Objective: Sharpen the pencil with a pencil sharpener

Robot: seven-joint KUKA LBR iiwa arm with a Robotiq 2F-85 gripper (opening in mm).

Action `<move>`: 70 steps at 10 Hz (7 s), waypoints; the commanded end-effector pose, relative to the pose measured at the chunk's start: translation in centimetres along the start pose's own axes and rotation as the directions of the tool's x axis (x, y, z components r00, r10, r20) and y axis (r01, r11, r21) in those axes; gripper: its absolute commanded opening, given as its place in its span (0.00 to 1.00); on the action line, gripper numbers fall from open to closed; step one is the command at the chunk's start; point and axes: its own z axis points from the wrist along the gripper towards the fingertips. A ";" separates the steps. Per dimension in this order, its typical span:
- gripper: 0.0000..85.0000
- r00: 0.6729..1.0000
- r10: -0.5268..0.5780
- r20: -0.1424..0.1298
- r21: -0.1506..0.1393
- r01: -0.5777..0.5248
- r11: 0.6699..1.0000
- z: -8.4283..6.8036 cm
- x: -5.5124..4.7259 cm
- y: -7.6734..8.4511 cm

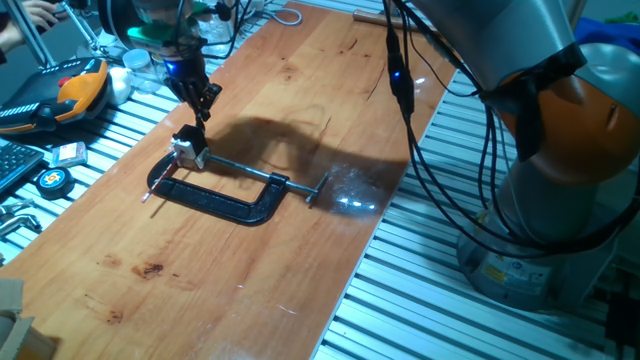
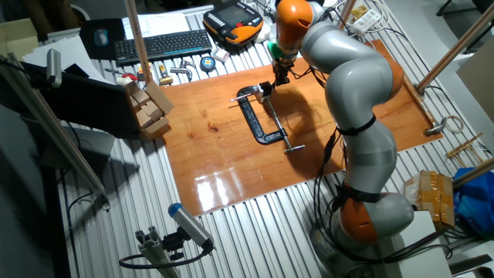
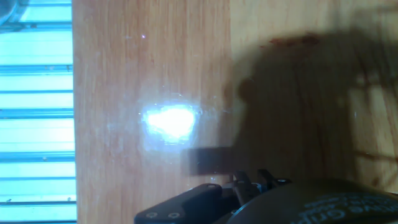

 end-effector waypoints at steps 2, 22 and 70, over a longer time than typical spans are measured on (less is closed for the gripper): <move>0.00 1.000 -0.002 0.006 -0.003 0.002 1.000 0.5 0.0 0.2; 0.40 0.999 -0.031 -0.009 -0.006 0.031 0.999 1.1 0.4 1.8; 0.40 0.998 -0.031 -0.045 -0.020 0.030 0.999 6.7 0.6 -1.8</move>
